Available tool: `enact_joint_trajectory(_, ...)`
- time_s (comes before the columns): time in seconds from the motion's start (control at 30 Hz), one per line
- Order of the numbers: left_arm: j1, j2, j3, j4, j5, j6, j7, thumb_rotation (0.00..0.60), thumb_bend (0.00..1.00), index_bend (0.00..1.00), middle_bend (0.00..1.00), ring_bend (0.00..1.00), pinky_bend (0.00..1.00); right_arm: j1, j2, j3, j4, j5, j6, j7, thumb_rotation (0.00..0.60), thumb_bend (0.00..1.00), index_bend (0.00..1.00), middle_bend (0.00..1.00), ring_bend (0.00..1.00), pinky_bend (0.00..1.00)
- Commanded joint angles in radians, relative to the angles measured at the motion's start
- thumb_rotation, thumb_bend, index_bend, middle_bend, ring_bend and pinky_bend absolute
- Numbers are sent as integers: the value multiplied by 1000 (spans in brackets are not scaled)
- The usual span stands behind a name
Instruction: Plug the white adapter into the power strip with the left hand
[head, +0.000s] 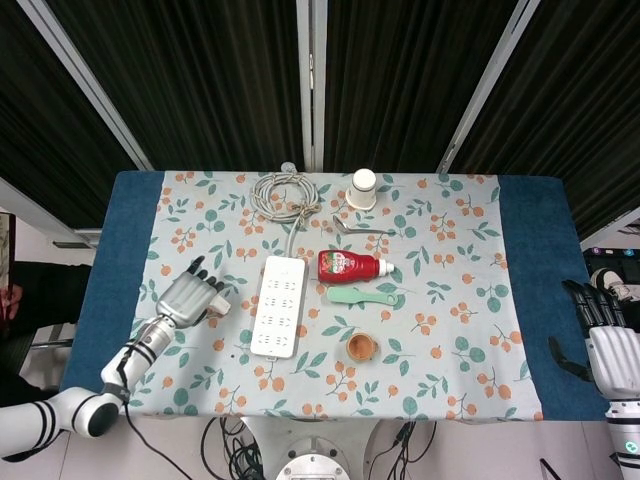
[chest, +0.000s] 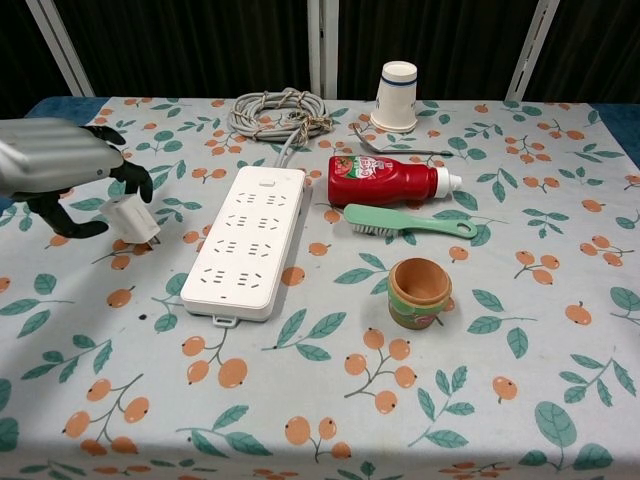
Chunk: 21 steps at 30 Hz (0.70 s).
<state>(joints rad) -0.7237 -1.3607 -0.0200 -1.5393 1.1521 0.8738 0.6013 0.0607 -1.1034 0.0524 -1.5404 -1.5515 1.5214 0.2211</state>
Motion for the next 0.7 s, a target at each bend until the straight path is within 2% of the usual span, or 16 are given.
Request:
enact_joint_trajectory(0.03,31,-4,-2,-1,43,48,-83,600,275,247,288,209,47,-1,2,1,0,-2,4,0,600,327,0,84,0,0)
enact_joint_trajectory(0.13,67,-34,-9,53,127,99,-274,600,229,260,291,199,45,-2,10,4,-3,-4,13,-2,600,327,0,84,0,0)
enact_joint_trajectory(0.2,84,-61,-10,103,181,124,-414,600,225,303,308,199,46,-2,17,8,-7,-6,18,-7,600,327,0,84,0,0)
enact_joint_trajectory(0.33,100,-120,10,249,291,168,-631,600,225,365,355,200,51,1,39,17,-24,-9,26,-22,600,327,0,84,0,0)
enact_joint_trajectory(0.47,104,-167,17,353,338,192,-767,600,234,376,361,200,51,4,52,20,-42,-13,28,-37,600,327,0,84,0,0)
enact_joint_trajectory(0.7,102,-220,30,475,382,203,-919,600,249,382,366,200,48,1,55,19,-52,-7,27,-45,600,327,0,84,0,0)
